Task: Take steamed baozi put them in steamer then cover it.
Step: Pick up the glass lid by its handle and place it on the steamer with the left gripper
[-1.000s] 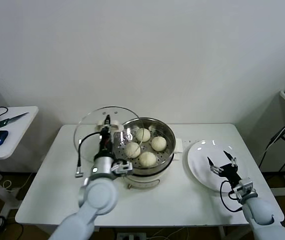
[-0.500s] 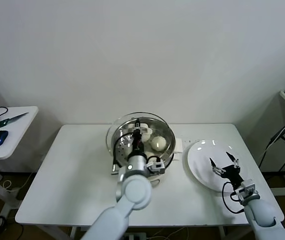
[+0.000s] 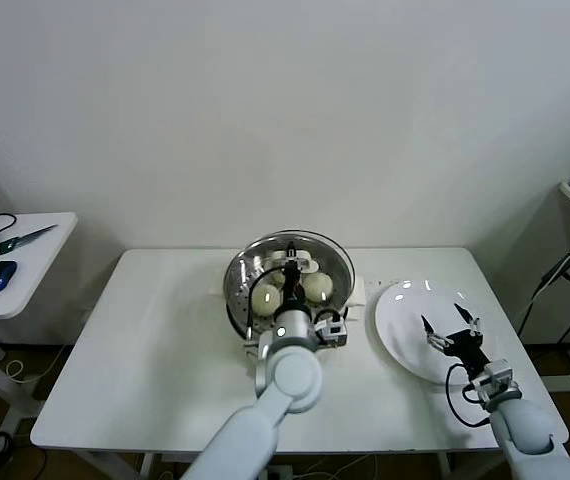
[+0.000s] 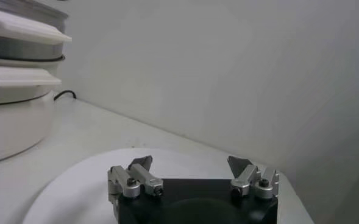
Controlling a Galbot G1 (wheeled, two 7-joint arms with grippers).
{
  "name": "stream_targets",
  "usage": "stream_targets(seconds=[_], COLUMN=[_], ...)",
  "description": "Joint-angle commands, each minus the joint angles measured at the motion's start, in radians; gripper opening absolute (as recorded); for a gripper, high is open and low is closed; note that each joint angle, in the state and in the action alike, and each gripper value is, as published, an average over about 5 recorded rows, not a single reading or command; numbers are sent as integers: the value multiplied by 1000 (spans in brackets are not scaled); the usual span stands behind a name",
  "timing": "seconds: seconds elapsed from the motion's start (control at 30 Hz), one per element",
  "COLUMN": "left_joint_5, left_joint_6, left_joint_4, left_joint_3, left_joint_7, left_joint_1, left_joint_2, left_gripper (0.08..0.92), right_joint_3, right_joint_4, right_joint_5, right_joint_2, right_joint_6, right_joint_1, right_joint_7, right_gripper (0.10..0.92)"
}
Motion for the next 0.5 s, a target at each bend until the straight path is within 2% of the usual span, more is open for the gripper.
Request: stream_targets(seconds=[0.03, 0.5], left_joint_5=[39, 25], left_joint_6=[49, 49], left_joint_4=[56, 63], left_joint_3=[-15, -9], left_joint_7=[13, 7], left_joint_1=[-5, -13], left_joint_2=[-11, -15], left_gripper=[147, 147], right_joint_3=[2, 4], right_joint_4=[-1, 1], right_joint_5=[-1, -7], right_joint_2=[0, 8], right_joint_6=[2, 4], right_joint_1=[0, 1], right_joint_7=[-2, -4], right_gripper=[823, 823])
